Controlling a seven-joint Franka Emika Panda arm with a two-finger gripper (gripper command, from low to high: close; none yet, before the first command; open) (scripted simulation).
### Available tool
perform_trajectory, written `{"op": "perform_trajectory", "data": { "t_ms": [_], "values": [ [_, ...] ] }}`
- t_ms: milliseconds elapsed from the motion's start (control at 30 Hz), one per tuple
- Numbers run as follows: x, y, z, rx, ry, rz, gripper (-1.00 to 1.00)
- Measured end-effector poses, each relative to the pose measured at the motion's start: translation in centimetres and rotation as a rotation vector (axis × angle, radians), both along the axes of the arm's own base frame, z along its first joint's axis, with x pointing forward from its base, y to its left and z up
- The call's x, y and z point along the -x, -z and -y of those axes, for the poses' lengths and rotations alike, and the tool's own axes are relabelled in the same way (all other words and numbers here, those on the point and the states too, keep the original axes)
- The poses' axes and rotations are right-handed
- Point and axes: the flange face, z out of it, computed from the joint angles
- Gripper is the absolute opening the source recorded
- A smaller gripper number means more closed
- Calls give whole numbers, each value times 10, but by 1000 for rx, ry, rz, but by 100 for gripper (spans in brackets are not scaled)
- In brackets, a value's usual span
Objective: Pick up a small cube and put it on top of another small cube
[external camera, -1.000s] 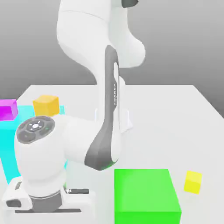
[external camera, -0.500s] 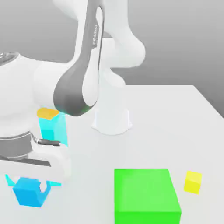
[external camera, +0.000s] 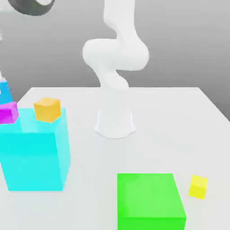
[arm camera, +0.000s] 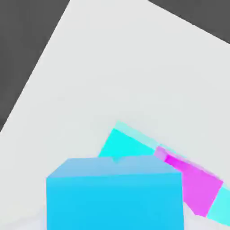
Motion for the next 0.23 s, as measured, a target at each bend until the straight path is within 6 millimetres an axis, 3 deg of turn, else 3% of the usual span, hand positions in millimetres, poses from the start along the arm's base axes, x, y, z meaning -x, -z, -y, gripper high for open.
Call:
{"op": "perform_trajectory", "data": {
  "t_ms": [100,133,233],
  "values": [
    [7,35,2,4,30,-3,-100],
    [8,46,2,5,33,-3,100],
    [8,46,2,5,33,-3,100]
  ]
}}
